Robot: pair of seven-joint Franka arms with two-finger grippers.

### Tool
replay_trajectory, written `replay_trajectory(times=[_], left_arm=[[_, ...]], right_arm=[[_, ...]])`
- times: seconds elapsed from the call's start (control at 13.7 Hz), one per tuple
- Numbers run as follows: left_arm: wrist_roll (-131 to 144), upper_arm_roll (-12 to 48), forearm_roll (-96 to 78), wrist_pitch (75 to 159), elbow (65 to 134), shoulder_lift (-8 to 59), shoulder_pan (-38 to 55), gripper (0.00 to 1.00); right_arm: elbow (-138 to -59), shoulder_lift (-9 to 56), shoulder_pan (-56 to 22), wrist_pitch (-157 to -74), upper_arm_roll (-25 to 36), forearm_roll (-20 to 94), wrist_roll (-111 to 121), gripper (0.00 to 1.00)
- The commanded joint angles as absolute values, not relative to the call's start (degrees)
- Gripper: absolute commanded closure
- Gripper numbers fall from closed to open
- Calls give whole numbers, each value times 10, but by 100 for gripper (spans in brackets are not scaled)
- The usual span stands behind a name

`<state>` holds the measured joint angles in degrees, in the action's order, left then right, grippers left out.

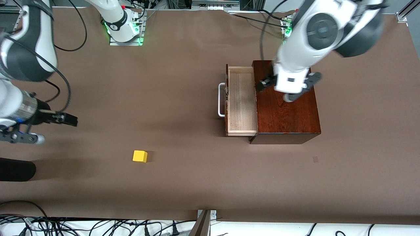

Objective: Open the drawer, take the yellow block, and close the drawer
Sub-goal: 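Set the yellow cube on the table and open the right gripper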

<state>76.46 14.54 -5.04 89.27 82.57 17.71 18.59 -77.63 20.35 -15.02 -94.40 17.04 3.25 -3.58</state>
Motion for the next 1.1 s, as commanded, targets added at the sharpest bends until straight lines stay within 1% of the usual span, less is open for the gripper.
replay_trajectory(times=[0.0, 0.15, 0.29, 0.37, 0.51, 0.58, 0.66, 0.73, 0.8, 0.88, 1.02], left_arm=[[914, 137, -26, 880, 689, 298, 249, 0], [974, 137, -25, 888, 638, 355, 271, 0], [1037, 137, -25, 927, 635, 379, 290, 0], [1065, 136, -25, 939, 635, 390, 300, 0], [1126, 136, -25, 964, 635, 411, 321, 0], [1142, 135, -25, 975, 635, 419, 333, 3], [1147, 133, -25, 983, 635, 426, 346, 15], [1151, 126, -25, 989, 636, 429, 358, 22], [1153, 115, -25, 990, 638, 434, 373, 38], [1154, 110, -25, 989, 639, 440, 382, 60], [1155, 109, -25, 990, 641, 448, 387, 93]], right_arm=[[-889, 107, -152, -953, 195, 24, 21, 0], [-912, 84, -153, -948, 203, 19, 27, 0], [-917, 72, -142, -945, 194, 5, 26, 0], [-918, 68, -117, -940, 167, 4, 25, 0], [-925, 48, -35, -934, 72, -9, 19, 0], [-940, 35, -16, -937, 49, -17, 14, 0], [-954, 25, -5, -940, 35, -18, 7, 0], [-966, 16, 2, -941, 25, -18, 5, 0], [-972, 11, 2, -942, 23, -18, 4, 0], [-971, 10, 2, -943, 23, -18, 4, 0], [-965, 11, 2, -945, 21, -17, 4, 0]])
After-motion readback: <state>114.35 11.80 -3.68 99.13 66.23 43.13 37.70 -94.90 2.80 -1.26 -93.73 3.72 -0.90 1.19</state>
